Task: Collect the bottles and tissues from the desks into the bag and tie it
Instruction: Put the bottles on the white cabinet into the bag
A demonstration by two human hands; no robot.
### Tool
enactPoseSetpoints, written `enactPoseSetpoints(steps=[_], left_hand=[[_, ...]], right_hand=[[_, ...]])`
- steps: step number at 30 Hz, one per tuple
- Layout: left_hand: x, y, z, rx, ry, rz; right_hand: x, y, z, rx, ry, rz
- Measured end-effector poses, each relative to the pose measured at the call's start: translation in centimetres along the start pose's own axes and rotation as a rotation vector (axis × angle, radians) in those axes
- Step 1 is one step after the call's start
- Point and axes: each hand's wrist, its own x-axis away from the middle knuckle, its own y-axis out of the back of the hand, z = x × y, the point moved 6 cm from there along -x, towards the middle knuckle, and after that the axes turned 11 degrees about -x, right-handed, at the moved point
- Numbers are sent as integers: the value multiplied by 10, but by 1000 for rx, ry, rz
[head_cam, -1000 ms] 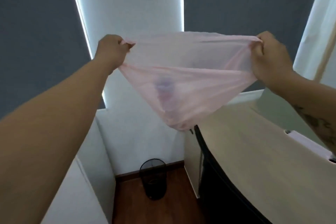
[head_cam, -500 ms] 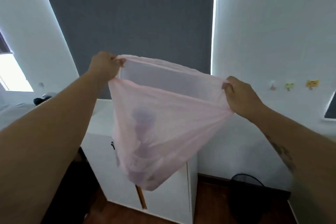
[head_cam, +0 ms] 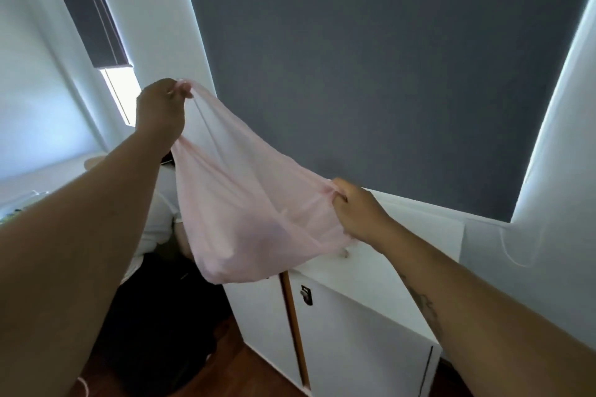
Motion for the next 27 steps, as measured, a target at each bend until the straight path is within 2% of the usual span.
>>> enactPoseSetpoints(steps=[3, 8, 15, 19, 22, 26, 27], left_hand=[[-34, -33, -8, 5, -40, 3], [-82, -96, -13, 22, -120, 29], [-137, -194, 23, 50, -208, 144], [-159, -234, 31, 101, -267, 181], [-152, -259, 24, 19, -406, 265], [-117, -282, 32, -9, -467, 364], [-108, -286, 35, -12, -464, 376]], right_hand=[[-45, -21, -15, -134, -81, 66], [-108, -53, -45, -213, -161, 56], [-182, -96, -92, -265, -263, -100], [-209, -123, -115, -374, -352, -172], [-219, -127, -130, -255, -302, -213], [-197, -86, -168, 83, -310, -570], [-192, -76, -180, 224, -352, -597]])
